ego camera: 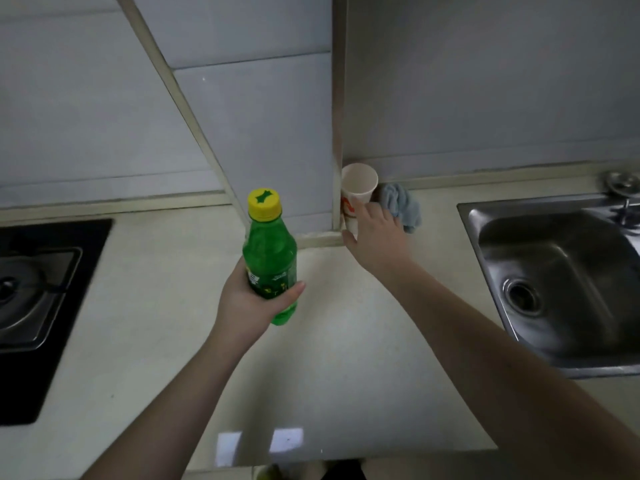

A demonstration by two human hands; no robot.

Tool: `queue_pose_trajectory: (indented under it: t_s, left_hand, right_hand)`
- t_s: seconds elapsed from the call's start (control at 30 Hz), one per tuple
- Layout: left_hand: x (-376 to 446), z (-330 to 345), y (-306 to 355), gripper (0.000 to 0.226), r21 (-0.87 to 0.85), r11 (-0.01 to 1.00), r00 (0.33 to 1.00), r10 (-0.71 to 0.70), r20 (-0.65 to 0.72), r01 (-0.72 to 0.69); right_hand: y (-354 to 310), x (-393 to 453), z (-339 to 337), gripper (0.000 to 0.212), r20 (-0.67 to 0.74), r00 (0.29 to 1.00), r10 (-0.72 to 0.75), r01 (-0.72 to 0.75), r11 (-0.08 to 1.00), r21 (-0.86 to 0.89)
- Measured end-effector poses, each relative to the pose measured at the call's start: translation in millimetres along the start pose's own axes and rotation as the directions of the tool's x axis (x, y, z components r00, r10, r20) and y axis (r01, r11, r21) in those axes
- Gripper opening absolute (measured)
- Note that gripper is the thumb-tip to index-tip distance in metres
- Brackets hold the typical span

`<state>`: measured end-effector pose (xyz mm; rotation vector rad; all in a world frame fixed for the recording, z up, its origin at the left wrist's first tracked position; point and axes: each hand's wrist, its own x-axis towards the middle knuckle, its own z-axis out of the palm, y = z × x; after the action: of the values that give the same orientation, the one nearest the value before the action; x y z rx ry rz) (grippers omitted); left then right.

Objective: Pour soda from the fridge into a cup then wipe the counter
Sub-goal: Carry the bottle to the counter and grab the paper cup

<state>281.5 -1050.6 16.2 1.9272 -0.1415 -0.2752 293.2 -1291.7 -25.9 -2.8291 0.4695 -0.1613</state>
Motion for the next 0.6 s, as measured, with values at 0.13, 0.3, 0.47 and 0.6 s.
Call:
queue_pose_trajectory:
  t_s: [0.13,0.3,0.47,0.6]
  left_hand:
    - [11.4,8.1,3.0,0.052,-0.004,1.0,0.999,0.02,-0.032,-0.02]
    - [20.6,12.7,5.6,0.054,0.004,1.0,0.998,0.024,-0.062,-0.023]
    - [22.9,13.5,1.2,0.054,-0.013,1.0,0.995,0.015,-0.097,-0.017]
    - [17.8,10.4,-4.1,0.054,-0.002,1.0,0.993,-0.001,-0.12,0.001]
  right_hand:
    - [8.7,43.2,3.4,0.044,0.045,0.999,0.018,-0.018,1.0,-0.01]
    - [18.2,77.3,9.9,0.031,0.193,0.968,0.159,-0.165,0.986,0.015]
    - [19.5,84.9,19.4,0.023,0.185,0.974,0.132,-0.118,0.99,-0.08]
    - [21.8,77.7,19.3,0.017,0.12,0.985,0.126,-0.112,0.987,-0.114]
